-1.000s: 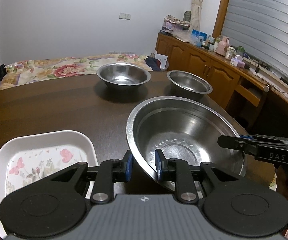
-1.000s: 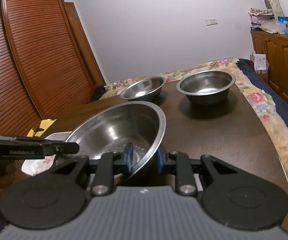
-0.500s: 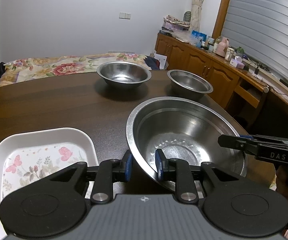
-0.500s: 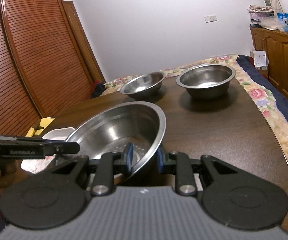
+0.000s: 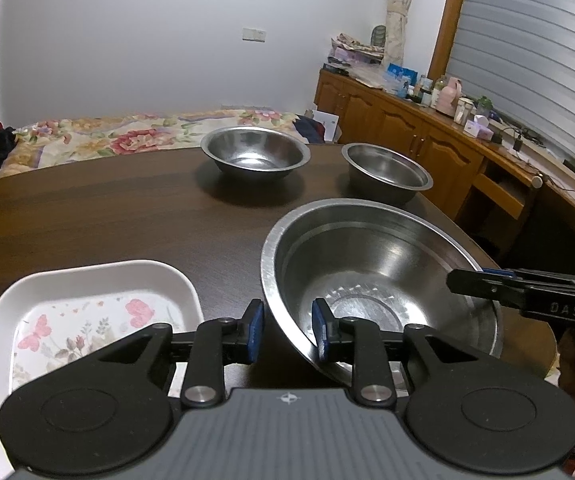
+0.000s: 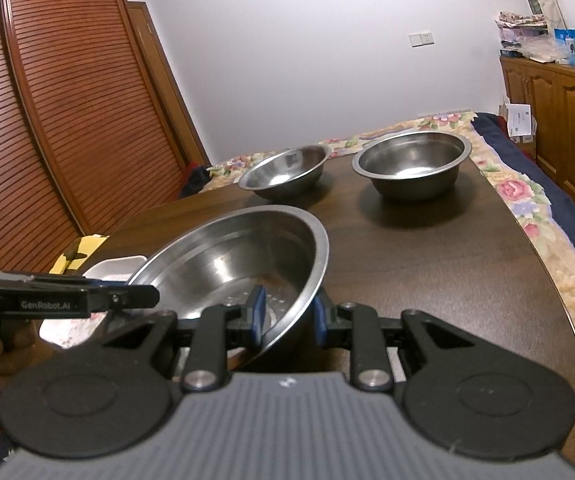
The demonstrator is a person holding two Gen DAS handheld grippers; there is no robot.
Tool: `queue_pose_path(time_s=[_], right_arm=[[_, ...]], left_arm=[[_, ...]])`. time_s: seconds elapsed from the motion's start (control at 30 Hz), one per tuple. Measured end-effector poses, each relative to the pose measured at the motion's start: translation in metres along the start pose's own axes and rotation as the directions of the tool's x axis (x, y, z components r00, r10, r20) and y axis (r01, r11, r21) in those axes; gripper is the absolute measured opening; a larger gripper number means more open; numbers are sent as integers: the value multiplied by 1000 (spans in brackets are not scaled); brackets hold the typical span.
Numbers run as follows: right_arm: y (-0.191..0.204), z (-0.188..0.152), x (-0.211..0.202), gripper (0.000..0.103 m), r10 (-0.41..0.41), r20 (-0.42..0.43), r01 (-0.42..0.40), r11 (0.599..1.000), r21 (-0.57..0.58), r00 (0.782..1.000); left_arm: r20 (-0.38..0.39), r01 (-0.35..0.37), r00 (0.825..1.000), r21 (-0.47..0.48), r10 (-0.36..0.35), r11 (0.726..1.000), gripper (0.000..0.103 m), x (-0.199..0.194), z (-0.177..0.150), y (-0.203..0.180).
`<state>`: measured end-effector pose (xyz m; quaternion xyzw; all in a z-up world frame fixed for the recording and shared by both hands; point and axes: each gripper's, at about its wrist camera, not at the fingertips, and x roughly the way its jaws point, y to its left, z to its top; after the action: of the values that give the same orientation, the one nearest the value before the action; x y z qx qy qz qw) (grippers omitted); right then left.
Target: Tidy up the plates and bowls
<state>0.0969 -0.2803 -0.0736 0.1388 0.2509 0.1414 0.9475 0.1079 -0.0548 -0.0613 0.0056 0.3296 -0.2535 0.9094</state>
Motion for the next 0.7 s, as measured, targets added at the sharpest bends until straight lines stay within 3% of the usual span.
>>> queue_pose_path(time_s=[0.13,0.23,0.47,0.7], right_arm=[[-2,3,-2,28,5,0,-5,1000,8,1000],[-2,5,-6,34,0,11,0,1000,5,1000],[-6,21,-16,34,-15,55,16,1000,-13,998],[-9,47,-20,34,-36,94,43,997,-67,995]], left_arm=[[12,-10,1000,-5,10,1000,32,-3,3,4],[25,-17,1000,-5,17,1000,34,-5,5,6],[61,-34,998,-2,34,999,35,-9,19,13],[109,-53,993,63,46,997,38,-10,41,7]])
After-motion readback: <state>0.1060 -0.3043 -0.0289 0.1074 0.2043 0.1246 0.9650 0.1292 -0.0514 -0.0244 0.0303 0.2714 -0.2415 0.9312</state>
